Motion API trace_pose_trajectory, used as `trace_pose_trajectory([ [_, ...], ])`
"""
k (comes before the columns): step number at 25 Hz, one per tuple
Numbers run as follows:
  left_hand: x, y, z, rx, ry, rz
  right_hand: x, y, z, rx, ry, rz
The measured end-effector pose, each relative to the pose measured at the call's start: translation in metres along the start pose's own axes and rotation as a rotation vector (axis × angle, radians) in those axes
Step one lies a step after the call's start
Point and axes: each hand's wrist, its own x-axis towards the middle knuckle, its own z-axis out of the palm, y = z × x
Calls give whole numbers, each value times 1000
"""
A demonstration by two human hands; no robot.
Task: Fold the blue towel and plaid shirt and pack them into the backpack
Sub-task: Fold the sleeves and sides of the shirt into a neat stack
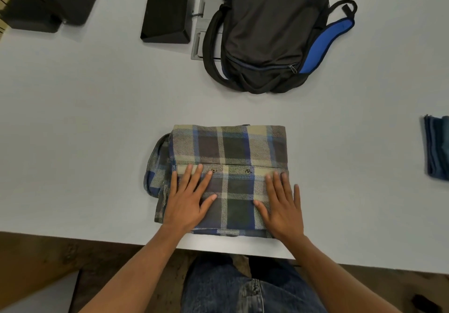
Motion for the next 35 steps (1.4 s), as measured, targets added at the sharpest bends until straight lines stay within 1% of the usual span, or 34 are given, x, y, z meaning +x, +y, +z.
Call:
trace_pose_trajectory([
  [5,0,-8,4,10,-66,11,4,4,4,51,-47,-16],
  [8,0,-10,4,8,-90,16,2,3,1,174,-29,12],
  [9,0,-10,3,6,-95,13,1,0,-3,273,-10,79],
  [10,0,-9,1,-2,-96,5,2,-3,-9,412,11,187],
  [12,1,1,-7,-47,-90,-15,13,-9,-21,709,69,473],
  [13,1,9,-11,-73,-82,-21,19,-12,-27,806,80,591],
  [14,1,20,-15,-97,-76,-17,26,-15,-33,853,73,674],
  [16,7,44,-20,-146,-101,16,37,-14,-42,875,19,745],
  [18,15,61,-17,-163,-162,23,45,-10,-51,924,-37,768],
  [21,20,66,-11,-137,-248,-6,47,-4,-66,1150,-102,756],
  [22,21,66,-11,-134,-265,-9,47,-4,-71,1192,-115,735],
  [25,24,67,-22,-197,-311,-16,47,-11,-84,1126,-86,644],
  [26,26,69,-31,-280,-325,-36,46,-16,-87,1086,-57,615],
  [27,29,73,-43,-416,-330,-80,45,-24,-92,1046,-24,582],
  [29,35,81,-73,-771,-315,-203,42,-41,-99,939,48,500],
  [31,43,89,-101,-1068,-273,-269,38,-60,-108,807,121,401],
  [33,49,92,-120,-1266,-273,-281,36,-82,-119,689,148,292],
  [35,55,86,-132,-1401,-320,-271,36,-104,-129,609,129,209],
])
